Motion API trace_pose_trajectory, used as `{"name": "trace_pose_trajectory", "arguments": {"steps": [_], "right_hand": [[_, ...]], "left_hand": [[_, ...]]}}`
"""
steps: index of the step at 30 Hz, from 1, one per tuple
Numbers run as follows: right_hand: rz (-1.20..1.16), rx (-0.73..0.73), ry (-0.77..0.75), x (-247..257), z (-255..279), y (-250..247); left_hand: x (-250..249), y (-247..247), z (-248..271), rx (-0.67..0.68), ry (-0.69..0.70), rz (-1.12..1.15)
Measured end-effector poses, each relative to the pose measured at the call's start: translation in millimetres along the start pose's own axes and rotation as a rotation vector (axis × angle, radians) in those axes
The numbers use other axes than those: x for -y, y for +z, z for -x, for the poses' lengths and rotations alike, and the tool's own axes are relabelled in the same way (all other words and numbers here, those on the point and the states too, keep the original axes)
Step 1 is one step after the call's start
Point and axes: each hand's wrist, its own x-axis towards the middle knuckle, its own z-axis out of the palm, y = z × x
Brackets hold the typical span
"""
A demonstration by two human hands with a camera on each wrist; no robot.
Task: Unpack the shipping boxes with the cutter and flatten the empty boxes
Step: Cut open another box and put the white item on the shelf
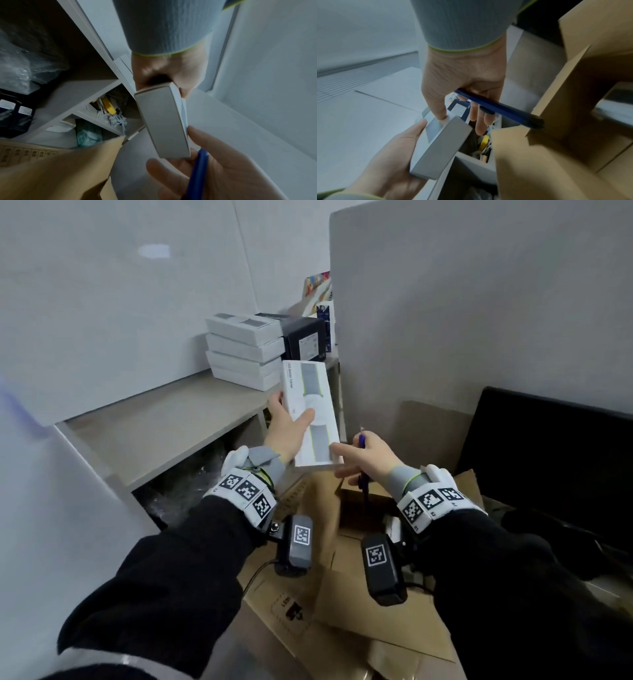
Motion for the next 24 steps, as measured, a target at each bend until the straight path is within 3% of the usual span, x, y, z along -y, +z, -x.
{"name": "trace_pose_trajectory", "arguments": {"steps": [5,9,20,24], "right_hand": [[0.098,-0.057,-0.093,27.6,-30.8,42.6],[0.184,-0.158,-0.124,40.4,-64.6,67.3],[0.289,-0.362,-0.076,63.7,-155.5,137.9],[0.272,-0.337,-0.087,67.6,-164.6,145.6]], "left_hand": [[14.3,-35.6,-23.3,-0.155,-0.067,0.035],[24.6,-60.1,-47.8,-0.192,-0.104,0.012],[64.7,-137.5,-147.2,0.074,-0.202,-0.376],[65.3,-142.0,-157.0,0.152,-0.183,-0.478]]}}
